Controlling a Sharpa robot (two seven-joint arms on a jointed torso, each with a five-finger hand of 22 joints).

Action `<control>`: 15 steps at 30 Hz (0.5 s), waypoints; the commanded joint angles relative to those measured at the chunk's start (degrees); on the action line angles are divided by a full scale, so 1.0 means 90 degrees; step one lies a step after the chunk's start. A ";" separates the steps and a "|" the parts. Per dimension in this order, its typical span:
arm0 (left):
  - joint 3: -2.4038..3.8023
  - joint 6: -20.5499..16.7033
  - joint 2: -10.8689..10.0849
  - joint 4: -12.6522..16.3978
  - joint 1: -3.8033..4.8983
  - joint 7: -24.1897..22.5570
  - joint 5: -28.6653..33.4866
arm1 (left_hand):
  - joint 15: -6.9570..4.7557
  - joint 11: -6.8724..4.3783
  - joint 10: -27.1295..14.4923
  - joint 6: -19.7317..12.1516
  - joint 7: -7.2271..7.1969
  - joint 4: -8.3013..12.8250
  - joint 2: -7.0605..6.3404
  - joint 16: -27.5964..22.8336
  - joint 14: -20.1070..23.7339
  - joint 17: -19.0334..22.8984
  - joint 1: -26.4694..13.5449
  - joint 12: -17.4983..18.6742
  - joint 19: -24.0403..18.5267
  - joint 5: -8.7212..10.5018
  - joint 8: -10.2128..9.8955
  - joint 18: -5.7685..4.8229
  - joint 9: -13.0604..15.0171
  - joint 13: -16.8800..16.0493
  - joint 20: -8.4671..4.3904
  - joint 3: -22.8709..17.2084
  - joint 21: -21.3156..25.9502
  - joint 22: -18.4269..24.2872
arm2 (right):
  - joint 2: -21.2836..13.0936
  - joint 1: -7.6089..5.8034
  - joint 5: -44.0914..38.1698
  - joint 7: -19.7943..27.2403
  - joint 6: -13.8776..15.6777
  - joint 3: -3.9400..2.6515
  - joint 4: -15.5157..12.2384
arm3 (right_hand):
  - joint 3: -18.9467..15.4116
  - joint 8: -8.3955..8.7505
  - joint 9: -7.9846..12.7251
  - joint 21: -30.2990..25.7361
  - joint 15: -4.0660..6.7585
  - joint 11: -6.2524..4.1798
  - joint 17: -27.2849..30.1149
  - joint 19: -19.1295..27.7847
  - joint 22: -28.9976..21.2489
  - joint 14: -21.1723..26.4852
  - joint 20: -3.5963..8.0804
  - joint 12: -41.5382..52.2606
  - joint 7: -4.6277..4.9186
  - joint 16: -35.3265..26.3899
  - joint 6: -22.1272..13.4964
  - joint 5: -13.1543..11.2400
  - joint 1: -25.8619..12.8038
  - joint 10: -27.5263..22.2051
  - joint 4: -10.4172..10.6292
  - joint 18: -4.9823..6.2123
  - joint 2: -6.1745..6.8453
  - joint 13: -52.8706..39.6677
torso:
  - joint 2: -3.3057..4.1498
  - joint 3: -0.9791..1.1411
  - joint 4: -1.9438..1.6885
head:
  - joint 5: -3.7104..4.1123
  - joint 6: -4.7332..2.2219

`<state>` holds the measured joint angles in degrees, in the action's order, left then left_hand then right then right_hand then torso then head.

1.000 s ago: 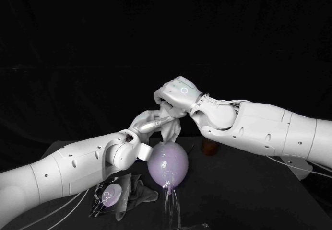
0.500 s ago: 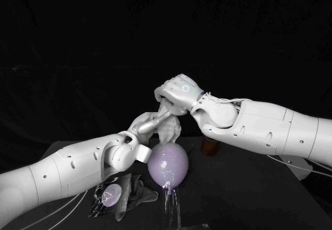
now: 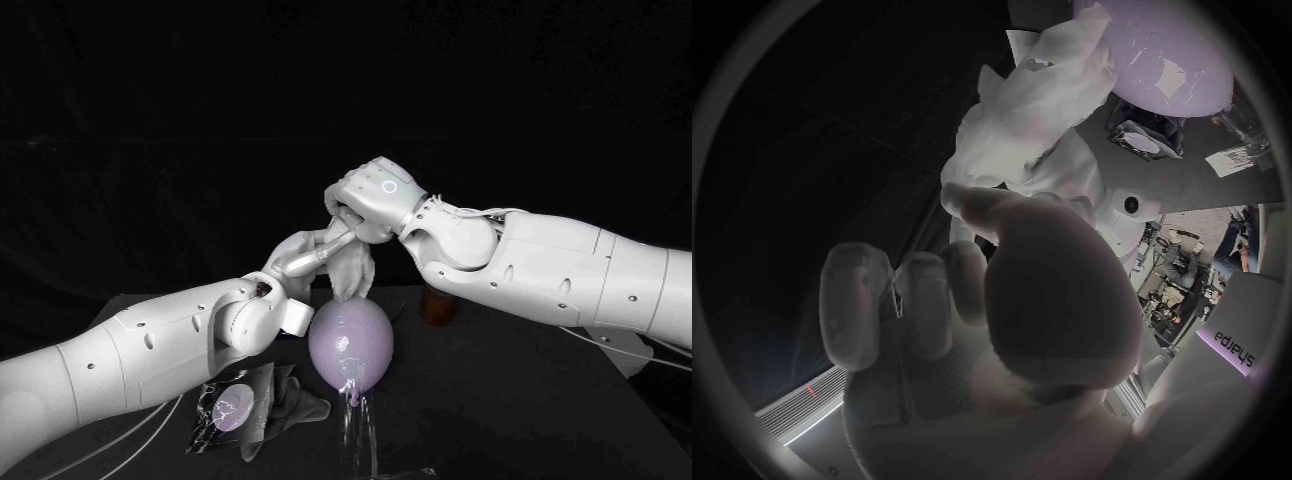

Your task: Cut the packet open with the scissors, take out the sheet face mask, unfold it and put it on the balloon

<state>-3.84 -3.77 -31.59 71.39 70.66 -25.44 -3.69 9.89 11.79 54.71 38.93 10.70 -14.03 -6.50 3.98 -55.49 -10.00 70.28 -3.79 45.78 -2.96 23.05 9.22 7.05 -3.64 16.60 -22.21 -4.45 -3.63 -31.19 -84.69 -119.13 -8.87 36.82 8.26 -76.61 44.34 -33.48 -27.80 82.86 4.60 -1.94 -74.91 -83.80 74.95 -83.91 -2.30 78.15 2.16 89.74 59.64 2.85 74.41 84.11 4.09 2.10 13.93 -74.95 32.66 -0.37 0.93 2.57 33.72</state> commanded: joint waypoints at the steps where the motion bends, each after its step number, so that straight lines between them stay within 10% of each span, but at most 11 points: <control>1: 0.0031 -0.0309 0.0006 -0.0007 0.0034 -0.0413 0.0259 | 0.0015 0.0037 -0.0116 -0.0073 0.0215 0.0054 -0.0091 -0.0037 0.0087 0.0025 0.0183 0.0018 -0.0284 0.0021 -0.0037 0.0060 0.0014 0.0003 0.0011 0.0058 0.0067 0.0027 | -0.0016 0.0020 -0.0068 0.0087 -0.0096 0.0016 -0.0046 | -0.0013 -0.0021 -0.0004 0.0018 -0.0041 0.0040 -0.1677 -0.0261 0.1429 -0.0677 0.0002 0.0024 0.0033 0.0029 -0.0002 -0.0009 -0.0053 0.0371 -0.0031 -0.0052 0.0009 -0.0965 | -0.0003 0.0003 -0.0001 | 0.0003 0.0006; 12: 0.0031 -0.0728 0.0002 -0.0049 0.0033 -0.0551 0.0258 | 0.0207 0.0176 -0.0376 -0.0146 0.0111 0.0354 -0.0272 -0.0036 0.0831 0.0196 0.0923 -0.0028 -0.1274 0.0023 -0.0056 -0.0186 0.0041 -0.0008 0.0013 0.0450 0.0153 0.0064 | -0.0046 0.0017 -0.0079 0.0046 -0.0012 0.0015 -0.0091 | -0.0013 -0.0021 -0.0004 0.0018 -0.0041 0.0040 -0.1677 -0.0261 0.1429 -0.0677 0.0002 0.0024 0.0033 0.0029 -0.0002 -0.0009 -0.0053 0.0371 -0.0031 -0.0052 0.0009 -0.0965 | -0.0002 0.0004 0.0000 | 0.0004 0.0002; 15: 0.0031 -0.0844 -0.0003 -0.0076 0.0034 -0.0457 0.0158 | 0.0184 0.0127 -0.0402 -0.0100 0.0335 0.0462 -0.0263 -0.0018 0.0856 0.0203 0.1107 -0.0038 -0.1258 0.0022 -0.0037 -0.0192 0.0054 -0.0011 0.0011 0.0468 0.0136 0.0056 | -0.0049 0.0017 -0.0111 -0.0033 0.0110 0.0015 -0.0112 | -0.0016 -0.0022 -0.0003 0.0030 -0.0041 0.0040 -0.1677 -0.0267 0.1433 -0.0677 0.0001 0.0037 0.0032 0.0029 0.0000 -0.0009 -0.0058 0.0375 -0.0036 -0.0055 0.0006 -0.0973 | -0.0001 0.0003 0.0000 | 0.0005 0.0002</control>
<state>-3.68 -8.69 -31.66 70.79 70.81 -28.49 -2.25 11.48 13.21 51.08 37.54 10.45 -10.17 -8.77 3.76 -48.11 -8.24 79.95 -3.78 34.61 -2.84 22.52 8.35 7.48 -3.66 16.78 -17.83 -3.26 -3.06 -31.65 -84.56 -119.18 -8.76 36.94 8.40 -77.38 44.34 -33.48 -27.73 82.82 4.60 -1.94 -74.95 -83.79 74.90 -83.91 -2.31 78.15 2.14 89.80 59.64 2.86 74.41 84.10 4.08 2.11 13.94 -74.90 32.65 -0.34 0.93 2.62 33.76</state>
